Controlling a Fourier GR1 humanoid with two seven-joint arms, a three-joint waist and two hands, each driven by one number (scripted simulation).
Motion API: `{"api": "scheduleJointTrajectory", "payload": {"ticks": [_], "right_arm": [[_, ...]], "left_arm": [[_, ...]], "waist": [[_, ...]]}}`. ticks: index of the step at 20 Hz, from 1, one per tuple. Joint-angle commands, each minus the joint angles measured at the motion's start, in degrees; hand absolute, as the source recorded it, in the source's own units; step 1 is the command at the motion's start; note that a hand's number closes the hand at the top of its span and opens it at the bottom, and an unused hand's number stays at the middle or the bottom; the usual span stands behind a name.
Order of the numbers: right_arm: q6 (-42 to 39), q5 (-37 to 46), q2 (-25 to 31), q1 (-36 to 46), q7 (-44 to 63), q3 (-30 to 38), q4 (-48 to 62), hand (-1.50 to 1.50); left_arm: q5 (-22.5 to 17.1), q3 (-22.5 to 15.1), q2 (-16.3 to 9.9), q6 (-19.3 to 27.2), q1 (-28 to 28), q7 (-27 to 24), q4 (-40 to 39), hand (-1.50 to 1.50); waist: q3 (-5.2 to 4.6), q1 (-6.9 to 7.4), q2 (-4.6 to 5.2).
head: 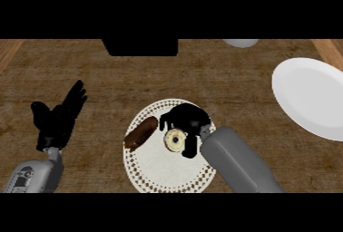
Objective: Pick the cupcake from the placemat and place it in the plate
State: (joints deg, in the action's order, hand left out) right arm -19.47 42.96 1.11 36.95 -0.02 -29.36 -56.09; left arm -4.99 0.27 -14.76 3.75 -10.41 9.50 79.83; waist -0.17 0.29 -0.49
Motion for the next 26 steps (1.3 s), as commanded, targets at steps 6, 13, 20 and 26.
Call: {"api": "scheduleJointTrajectory", "payload": {"ticks": [6,13,20,26], "right_arm": [[10.3,-3.6,0.5,3.1,12.0,13.7,8.4,1.50],[25.5,3.1,5.6,8.3,23.3,19.2,11.5,1.50],[41.6,15.0,9.8,12.9,32.7,18.4,3.6,1.50],[48.9,20.9,13.8,8.6,40.6,21.7,-0.4,1.50]], "left_arm": [[-0.2,0.6,0.4,-1.0,0.7,-0.8,0.4,0.00],[-0.2,1.0,0.3,-0.7,-0.8,1.0,0.4,0.00],[0.9,0.5,1.6,0.1,2.5,-1.9,0.6,0.00],[-0.6,3.9,-1.9,-2.1,-1.0,-0.5,-2.0,0.00]], "waist": [[0.19,0.44,0.77],[0.17,0.44,0.69],[0.08,-0.54,0.04],[0.15,-1.13,0.38]]}}
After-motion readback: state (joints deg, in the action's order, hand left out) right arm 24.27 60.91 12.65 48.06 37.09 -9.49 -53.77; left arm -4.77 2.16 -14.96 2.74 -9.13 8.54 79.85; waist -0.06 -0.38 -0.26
